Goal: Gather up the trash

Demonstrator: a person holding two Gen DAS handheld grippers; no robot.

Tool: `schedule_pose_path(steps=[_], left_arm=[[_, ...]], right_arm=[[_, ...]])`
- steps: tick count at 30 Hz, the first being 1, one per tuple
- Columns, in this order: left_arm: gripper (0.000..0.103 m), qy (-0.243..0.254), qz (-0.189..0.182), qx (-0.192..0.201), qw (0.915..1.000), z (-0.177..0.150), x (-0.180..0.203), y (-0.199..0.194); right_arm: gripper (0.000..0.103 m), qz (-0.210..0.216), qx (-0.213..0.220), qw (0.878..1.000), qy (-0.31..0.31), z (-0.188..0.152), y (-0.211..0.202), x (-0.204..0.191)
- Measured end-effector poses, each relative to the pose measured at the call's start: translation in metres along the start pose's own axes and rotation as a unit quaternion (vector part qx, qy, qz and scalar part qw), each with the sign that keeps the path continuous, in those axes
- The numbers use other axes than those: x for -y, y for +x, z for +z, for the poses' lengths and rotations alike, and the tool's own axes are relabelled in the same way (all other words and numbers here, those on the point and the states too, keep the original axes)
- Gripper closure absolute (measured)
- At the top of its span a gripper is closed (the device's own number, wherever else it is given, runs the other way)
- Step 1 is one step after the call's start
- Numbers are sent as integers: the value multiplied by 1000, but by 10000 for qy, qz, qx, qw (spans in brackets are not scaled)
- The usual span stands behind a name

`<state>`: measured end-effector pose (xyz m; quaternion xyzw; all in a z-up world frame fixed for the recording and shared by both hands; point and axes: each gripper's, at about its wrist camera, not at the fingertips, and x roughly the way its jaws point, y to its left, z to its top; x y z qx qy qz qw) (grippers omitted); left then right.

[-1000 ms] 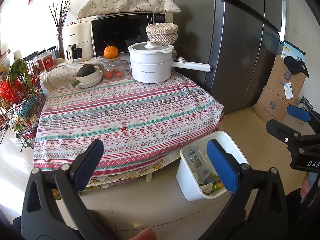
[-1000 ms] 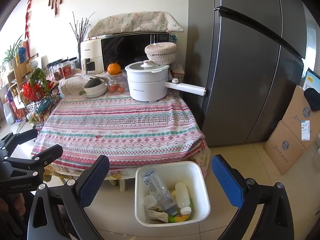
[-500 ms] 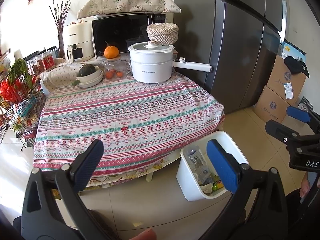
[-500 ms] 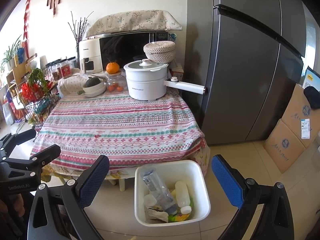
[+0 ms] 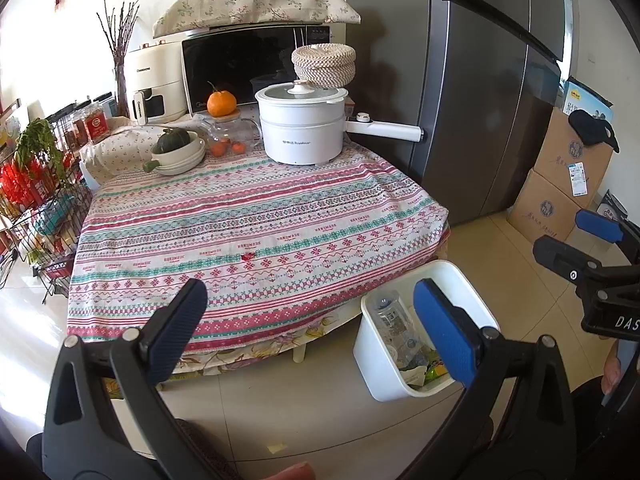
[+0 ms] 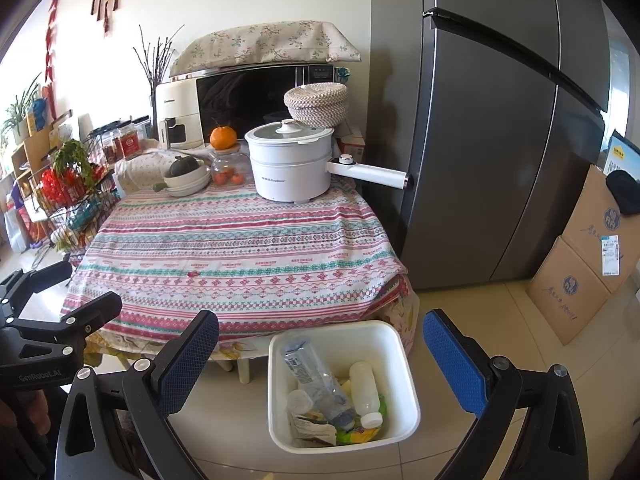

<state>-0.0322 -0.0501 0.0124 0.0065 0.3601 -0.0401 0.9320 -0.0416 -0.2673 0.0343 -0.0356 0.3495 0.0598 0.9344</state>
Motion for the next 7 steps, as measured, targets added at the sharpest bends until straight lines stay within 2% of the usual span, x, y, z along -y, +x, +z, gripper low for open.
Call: schedule_pose_path(steps=[7], left_arm=[[1,9,-35,-36,10000,0,-3,2]], right_arm=[[0,0,-3,10000,5,0,0,0]])
